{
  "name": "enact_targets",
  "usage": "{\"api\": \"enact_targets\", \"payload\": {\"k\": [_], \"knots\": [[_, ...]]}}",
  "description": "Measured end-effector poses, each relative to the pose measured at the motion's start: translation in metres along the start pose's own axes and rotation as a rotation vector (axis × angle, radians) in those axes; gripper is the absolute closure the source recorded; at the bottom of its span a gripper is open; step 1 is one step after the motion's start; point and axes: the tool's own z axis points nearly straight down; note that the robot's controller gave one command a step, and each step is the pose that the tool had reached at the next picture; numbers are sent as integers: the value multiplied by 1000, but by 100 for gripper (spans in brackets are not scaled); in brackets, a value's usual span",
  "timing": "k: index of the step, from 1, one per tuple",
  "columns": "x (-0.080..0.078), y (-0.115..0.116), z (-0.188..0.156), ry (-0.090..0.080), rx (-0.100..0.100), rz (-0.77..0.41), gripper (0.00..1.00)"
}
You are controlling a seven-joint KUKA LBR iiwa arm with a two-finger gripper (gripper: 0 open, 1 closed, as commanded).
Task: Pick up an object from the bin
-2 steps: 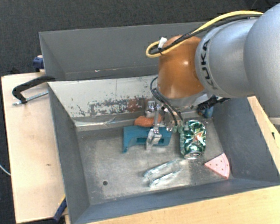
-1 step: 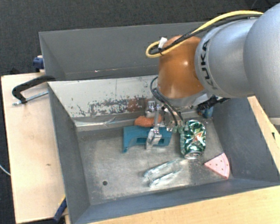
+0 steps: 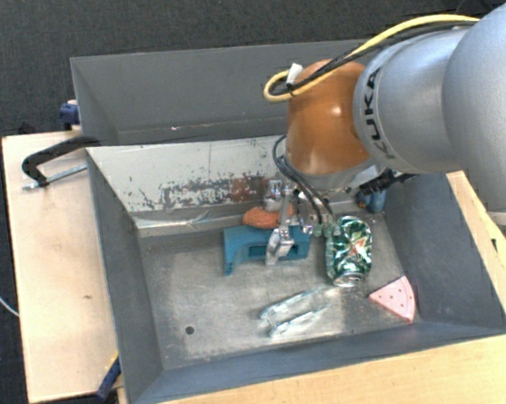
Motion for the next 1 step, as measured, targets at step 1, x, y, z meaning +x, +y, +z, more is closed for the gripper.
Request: {"api": "enact_targets", "payload": {"k": [1], "knots": [[-2,0,-85,-6,-1,1,100]]}}
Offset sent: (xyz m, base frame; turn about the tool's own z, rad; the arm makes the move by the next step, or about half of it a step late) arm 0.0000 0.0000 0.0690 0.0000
